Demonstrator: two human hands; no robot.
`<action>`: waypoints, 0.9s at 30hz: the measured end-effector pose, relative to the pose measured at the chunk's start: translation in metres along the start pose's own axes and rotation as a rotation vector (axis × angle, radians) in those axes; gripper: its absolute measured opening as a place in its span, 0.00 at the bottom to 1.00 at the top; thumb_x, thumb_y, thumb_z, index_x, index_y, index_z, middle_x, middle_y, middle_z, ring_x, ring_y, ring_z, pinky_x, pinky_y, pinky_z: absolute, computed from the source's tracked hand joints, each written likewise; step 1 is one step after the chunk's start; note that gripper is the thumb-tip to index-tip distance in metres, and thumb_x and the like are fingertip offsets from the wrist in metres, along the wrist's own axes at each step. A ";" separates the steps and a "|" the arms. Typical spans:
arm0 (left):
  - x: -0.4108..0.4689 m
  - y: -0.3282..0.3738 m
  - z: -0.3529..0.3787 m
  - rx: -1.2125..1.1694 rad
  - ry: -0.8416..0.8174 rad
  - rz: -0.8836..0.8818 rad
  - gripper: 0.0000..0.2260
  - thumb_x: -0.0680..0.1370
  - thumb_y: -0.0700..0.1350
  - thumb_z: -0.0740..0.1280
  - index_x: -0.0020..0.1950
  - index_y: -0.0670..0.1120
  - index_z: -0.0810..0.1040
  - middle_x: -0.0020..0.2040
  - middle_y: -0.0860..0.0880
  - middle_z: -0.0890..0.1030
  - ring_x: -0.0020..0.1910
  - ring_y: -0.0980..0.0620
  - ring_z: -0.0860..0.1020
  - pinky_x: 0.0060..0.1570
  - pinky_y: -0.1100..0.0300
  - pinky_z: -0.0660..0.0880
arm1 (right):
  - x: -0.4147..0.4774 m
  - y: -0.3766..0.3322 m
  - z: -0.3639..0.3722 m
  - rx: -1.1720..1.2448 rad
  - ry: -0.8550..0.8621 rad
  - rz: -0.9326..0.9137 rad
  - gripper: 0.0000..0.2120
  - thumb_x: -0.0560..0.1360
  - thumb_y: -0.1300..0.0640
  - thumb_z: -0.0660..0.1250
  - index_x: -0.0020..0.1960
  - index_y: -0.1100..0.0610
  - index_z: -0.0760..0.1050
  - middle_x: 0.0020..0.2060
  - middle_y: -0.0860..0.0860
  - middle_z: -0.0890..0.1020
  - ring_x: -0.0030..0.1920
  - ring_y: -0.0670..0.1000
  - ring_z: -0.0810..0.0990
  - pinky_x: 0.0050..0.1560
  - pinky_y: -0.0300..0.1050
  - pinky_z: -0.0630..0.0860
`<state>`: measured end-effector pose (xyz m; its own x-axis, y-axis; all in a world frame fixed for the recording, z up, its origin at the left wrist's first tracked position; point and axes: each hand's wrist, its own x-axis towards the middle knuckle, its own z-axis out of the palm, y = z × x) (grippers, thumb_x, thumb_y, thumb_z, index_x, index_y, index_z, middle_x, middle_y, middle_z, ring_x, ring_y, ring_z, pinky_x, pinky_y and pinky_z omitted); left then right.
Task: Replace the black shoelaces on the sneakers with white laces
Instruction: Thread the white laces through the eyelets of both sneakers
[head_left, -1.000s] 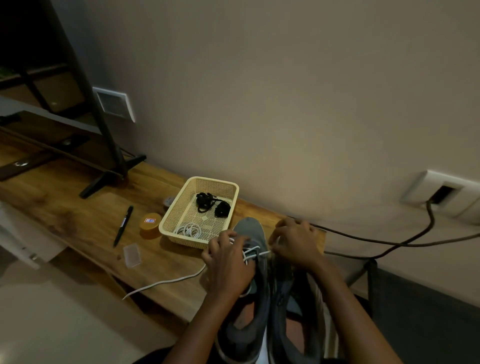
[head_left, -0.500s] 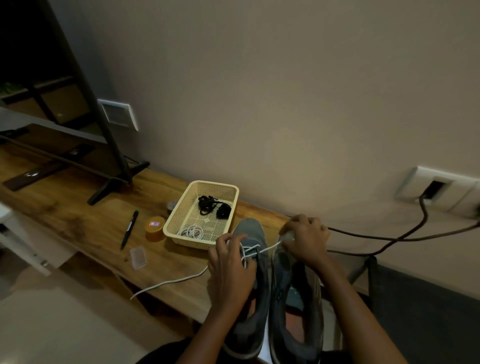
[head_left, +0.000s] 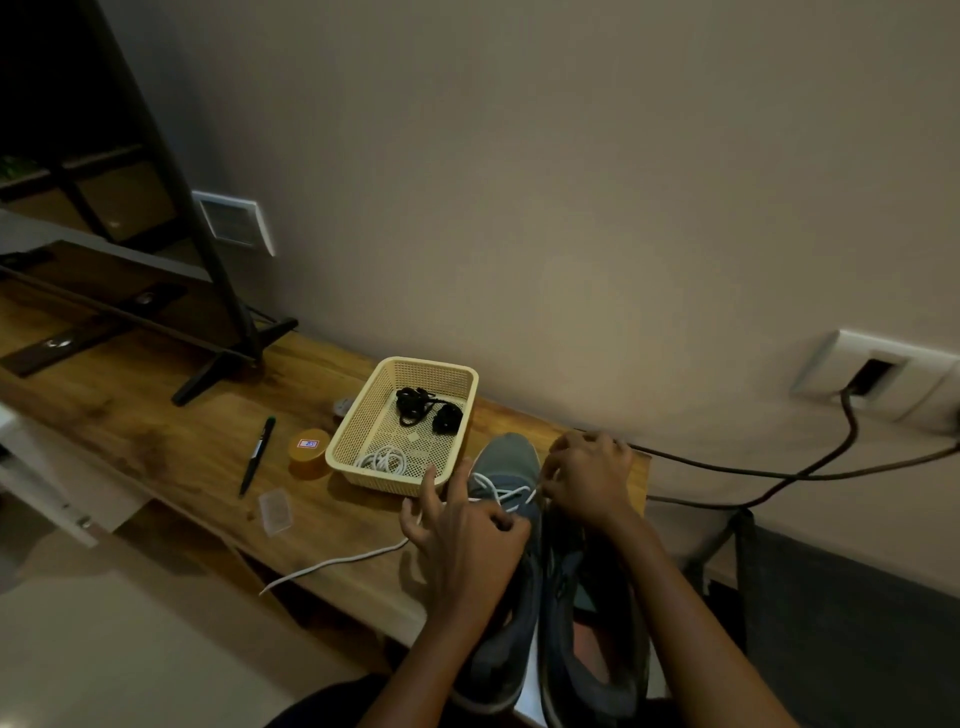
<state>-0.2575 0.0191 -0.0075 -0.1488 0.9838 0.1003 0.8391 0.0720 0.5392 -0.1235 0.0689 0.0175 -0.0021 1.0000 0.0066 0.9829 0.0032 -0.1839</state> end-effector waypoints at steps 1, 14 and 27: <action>0.000 0.000 0.001 0.014 0.020 0.010 0.08 0.71 0.53 0.66 0.33 0.56 0.78 0.74 0.59 0.60 0.75 0.50 0.47 0.67 0.46 0.40 | 0.000 0.000 0.000 0.005 0.020 0.016 0.09 0.74 0.51 0.64 0.52 0.48 0.81 0.61 0.44 0.73 0.67 0.54 0.62 0.66 0.54 0.55; 0.001 -0.008 0.015 0.103 0.248 0.153 0.11 0.60 0.48 0.77 0.23 0.55 0.77 0.60 0.54 0.79 0.66 0.48 0.61 0.60 0.44 0.52 | -0.003 -0.007 0.000 0.036 -0.126 -0.075 0.08 0.74 0.49 0.65 0.51 0.46 0.79 0.65 0.44 0.69 0.72 0.55 0.55 0.71 0.59 0.48; -0.001 -0.007 0.014 0.122 0.266 0.118 0.10 0.62 0.48 0.76 0.24 0.54 0.77 0.61 0.55 0.78 0.67 0.46 0.66 0.62 0.43 0.52 | 0.002 0.006 -0.004 -0.009 0.253 0.242 0.11 0.75 0.55 0.61 0.52 0.53 0.80 0.57 0.50 0.77 0.60 0.57 0.66 0.57 0.49 0.61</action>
<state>-0.2557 0.0202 -0.0225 -0.1650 0.9103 0.3796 0.9129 -0.0047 0.4081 -0.1166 0.0710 0.0200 0.2756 0.9386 0.2075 0.9509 -0.2347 -0.2015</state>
